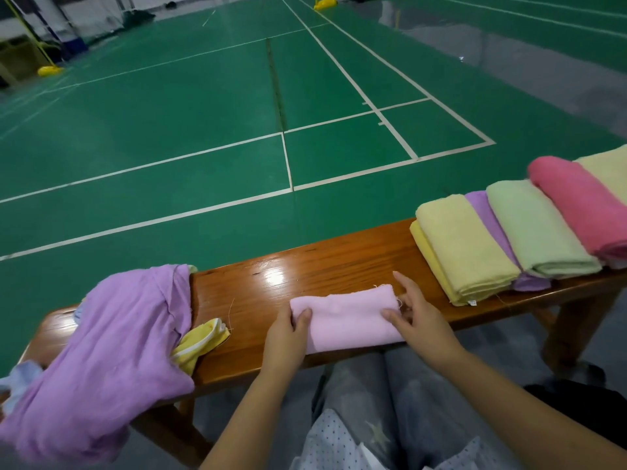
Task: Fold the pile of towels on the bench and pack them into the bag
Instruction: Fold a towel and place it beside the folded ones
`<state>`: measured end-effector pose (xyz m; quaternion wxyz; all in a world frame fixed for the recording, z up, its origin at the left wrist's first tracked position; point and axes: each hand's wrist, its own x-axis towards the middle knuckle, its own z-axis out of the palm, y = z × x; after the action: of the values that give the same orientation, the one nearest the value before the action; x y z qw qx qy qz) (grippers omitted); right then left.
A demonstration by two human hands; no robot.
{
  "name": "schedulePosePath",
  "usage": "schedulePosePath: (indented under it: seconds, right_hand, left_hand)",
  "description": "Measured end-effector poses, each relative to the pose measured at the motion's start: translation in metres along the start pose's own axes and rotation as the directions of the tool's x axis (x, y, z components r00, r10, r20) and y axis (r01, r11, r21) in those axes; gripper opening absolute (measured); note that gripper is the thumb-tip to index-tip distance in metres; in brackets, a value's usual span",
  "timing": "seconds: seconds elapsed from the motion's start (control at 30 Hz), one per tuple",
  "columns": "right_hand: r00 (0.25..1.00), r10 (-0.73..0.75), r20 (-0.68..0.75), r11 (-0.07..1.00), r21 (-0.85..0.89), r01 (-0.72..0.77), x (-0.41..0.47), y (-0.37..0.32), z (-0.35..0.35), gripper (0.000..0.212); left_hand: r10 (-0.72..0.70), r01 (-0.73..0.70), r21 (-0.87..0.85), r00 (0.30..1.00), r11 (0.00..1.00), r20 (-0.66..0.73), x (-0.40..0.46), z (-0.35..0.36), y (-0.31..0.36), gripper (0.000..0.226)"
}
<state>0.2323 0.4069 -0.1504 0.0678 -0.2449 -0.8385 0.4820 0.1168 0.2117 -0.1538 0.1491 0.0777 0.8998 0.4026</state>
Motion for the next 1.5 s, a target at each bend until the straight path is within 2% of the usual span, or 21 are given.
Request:
schedulePosePath:
  seconds: [0.2, 0.3, 0.4, 0.5, 0.67, 0.83, 0.87, 0.93, 0.97, 1.03, 1.07, 1.13, 1.2, 1.3, 1.4, 1.43, 1.5]
  right_hand:
    - [0.989, 0.089, -0.116, 0.989, -0.105, -0.101, 0.010, -0.001, 0.011, 0.070]
    - [0.988, 0.132, -0.079, 0.979, -0.147, -0.142, 0.017, -0.005, 0.009, 0.068]
    - [0.974, 0.225, -0.020, 0.968, -0.113, -0.226, 0.020, -0.006, 0.004, 0.069]
    - [0.947, 0.322, 0.012, 0.947, 0.000, -0.322, 0.009, -0.007, 0.010, 0.071]
    - [0.893, 0.445, 0.062, 0.814, 0.389, -0.433, -0.022, -0.006, 0.045, 0.062]
    - [0.885, 0.456, 0.098, 0.738, 0.513, -0.437, -0.038, -0.015, 0.063, 0.056]
    - [0.882, 0.457, 0.111, 0.718, 0.538, -0.440, -0.040, -0.017, 0.064, 0.054]
    - [0.875, 0.467, 0.132, 0.690, 0.565, -0.453, -0.043, -0.019, 0.067, 0.052]
    - [0.870, 0.473, 0.138, 0.681, 0.570, -0.461, -0.045, -0.021, 0.068, 0.052]
    - [0.863, 0.478, 0.162, 0.660, 0.581, -0.475, -0.051, -0.022, 0.069, 0.051]
    - [0.861, 0.476, 0.179, 0.653, 0.584, -0.483, -0.054, -0.024, 0.070, 0.049]
    - [0.860, 0.464, 0.211, 0.647, 0.583, -0.492, -0.061, -0.024, 0.069, 0.046]
    - [0.859, 0.449, 0.246, 0.654, 0.564, -0.503, -0.067, -0.021, 0.067, 0.041]
    - [0.865, 0.426, 0.264, 0.715, 0.487, -0.501, -0.072, -0.012, 0.059, 0.037]
    - [0.892, 0.378, 0.246, 0.803, 0.394, -0.448, -0.075, -0.005, 0.046, 0.050]
    - [0.891, 0.372, 0.260, 0.797, 0.402, -0.450, -0.075, -0.004, 0.040, 0.055]
    - [0.866, 0.368, 0.339, 0.714, 0.494, -0.496, -0.075, -0.004, 0.032, 0.055]
  left_hand:
    - [-0.015, 0.016, 0.039, 0.999, 0.999, -0.034, 0.002, 0.004, 0.003, 0.043]
    - [-0.049, 0.053, 0.103, 0.998, 0.993, -0.042, 0.005, 0.002, 0.003, 0.043]
    - [-0.109, 0.111, 0.120, 0.994, 0.986, -0.022, 0.011, -0.001, 0.003, 0.048]
    - [-0.168, 0.170, 0.056, 0.985, 0.984, -0.031, 0.014, -0.006, 0.006, 0.055]
    - [-0.198, 0.158, -0.194, 0.958, 0.968, -0.209, -0.012, -0.017, -0.007, 0.061]
    - [-0.265, 0.191, -0.284, 0.930, 0.940, -0.253, -0.055, -0.012, -0.026, 0.048]
    - [-0.295, 0.229, -0.292, 0.933, 0.929, -0.208, -0.061, -0.009, -0.029, 0.044]
    - [-0.378, 0.351, -0.374, 0.926, 0.858, 0.003, -0.069, -0.003, -0.029, 0.041]
    - [-0.405, 0.423, -0.467, 0.903, 0.776, 0.145, -0.073, 0.000, -0.027, 0.042]
    - [-0.370, 0.524, -0.654, 0.851, 0.546, 0.373, -0.077, 0.005, -0.017, 0.046]
    - [-0.340, 0.540, -0.706, 0.840, 0.458, 0.422, -0.077, 0.006, -0.014, 0.050]
    - [-0.322, 0.550, -0.755, 0.832, 0.357, 0.453, -0.075, 0.009, -0.008, 0.056]
    - [-0.321, 0.546, -0.765, 0.833, 0.340, 0.451, -0.072, 0.010, -0.004, 0.059]
    - [-0.307, 0.549, -0.723, 0.835, 0.418, 0.457, -0.072, 0.011, 0.003, 0.067]
    - [-0.237, 0.503, -0.713, 0.863, 0.488, 0.446, -0.071, 0.010, 0.007, 0.069]
    - [-0.206, 0.483, -0.715, 0.872, 0.505, 0.444, -0.072, 0.010, 0.010, 0.069]
    - [-0.155, 0.451, -0.711, 0.883, 0.539, 0.443, -0.073, 0.012, 0.019, 0.069]
